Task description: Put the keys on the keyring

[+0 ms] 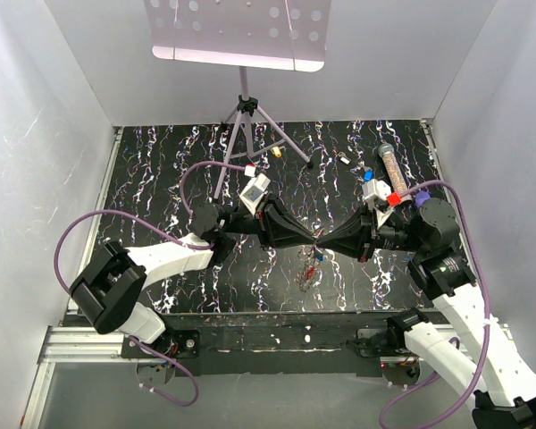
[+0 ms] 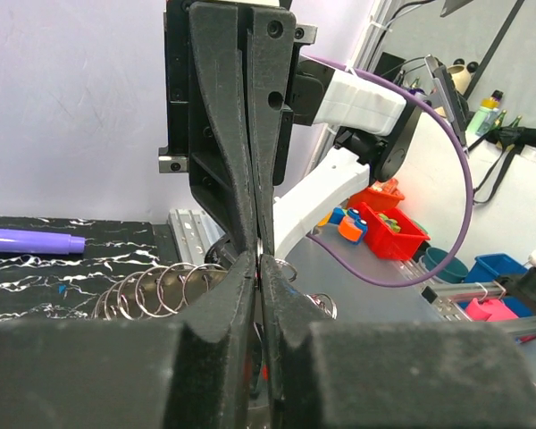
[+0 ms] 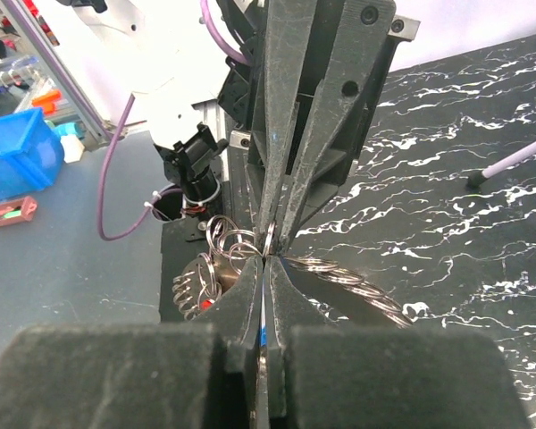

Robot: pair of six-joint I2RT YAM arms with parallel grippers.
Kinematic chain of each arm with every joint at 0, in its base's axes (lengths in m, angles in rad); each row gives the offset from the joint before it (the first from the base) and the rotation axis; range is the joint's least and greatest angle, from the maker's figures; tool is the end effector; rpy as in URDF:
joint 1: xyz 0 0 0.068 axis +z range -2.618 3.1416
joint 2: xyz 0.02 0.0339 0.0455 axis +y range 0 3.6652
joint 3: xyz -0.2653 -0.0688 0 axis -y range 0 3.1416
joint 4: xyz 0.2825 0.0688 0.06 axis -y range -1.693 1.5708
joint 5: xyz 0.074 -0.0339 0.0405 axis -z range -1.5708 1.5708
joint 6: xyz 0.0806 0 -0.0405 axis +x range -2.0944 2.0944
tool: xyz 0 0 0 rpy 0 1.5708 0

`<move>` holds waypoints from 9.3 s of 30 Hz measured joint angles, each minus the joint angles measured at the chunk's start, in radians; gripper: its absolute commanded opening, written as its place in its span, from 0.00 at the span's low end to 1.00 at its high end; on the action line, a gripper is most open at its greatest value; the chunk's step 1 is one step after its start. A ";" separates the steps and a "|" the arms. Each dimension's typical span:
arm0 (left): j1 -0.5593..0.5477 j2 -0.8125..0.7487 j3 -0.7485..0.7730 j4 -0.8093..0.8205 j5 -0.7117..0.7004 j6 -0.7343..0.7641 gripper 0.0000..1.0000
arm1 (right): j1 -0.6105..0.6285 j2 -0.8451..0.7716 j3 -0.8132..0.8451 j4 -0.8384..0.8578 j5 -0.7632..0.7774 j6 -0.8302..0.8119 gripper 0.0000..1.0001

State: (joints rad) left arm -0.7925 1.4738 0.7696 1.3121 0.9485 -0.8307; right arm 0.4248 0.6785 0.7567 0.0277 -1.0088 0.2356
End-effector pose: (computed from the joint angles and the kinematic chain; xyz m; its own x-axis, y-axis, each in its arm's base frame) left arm 0.1975 -0.2936 0.3095 -0.3819 -0.2257 -0.8962 0.8918 -0.3446 -0.2932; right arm 0.1602 0.1473 0.3743 -0.1366 0.0747 -0.9878 -0.9815 0.1247 0.1451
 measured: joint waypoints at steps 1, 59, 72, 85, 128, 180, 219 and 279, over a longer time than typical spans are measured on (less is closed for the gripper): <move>0.003 -0.001 0.000 0.000 0.002 -0.002 0.18 | 0.000 0.003 0.006 -0.011 0.000 -0.004 0.01; -0.089 -0.080 0.457 -1.600 0.017 1.006 0.23 | -0.011 0.166 0.164 -0.619 -0.068 -0.447 0.01; -0.100 -0.061 0.461 -1.601 0.021 1.007 0.00 | -0.011 0.166 0.164 -0.604 -0.070 -0.433 0.01; -0.102 -0.285 0.084 -1.108 -0.211 0.753 0.00 | -0.052 0.114 0.352 -0.658 -0.015 -0.470 0.63; -0.029 -0.073 -0.141 -0.015 -0.242 0.315 0.00 | -0.105 0.050 0.035 -0.026 -0.071 0.033 0.53; -0.027 -0.071 -0.133 -0.002 -0.177 0.246 0.00 | -0.073 0.096 0.013 0.025 -0.130 -0.058 0.01; -0.026 -0.075 -0.133 -0.003 -0.182 0.236 0.00 | -0.067 0.109 0.013 -0.024 -0.100 0.006 0.01; -0.024 -0.118 -0.131 0.000 -0.202 0.206 0.00 | 0.014 0.136 0.046 0.091 -0.111 -0.081 0.23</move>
State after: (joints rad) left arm -0.8169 1.3556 0.6388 1.3121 0.7467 -0.6250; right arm 0.4393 0.8143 0.8024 0.1184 -1.1202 0.1543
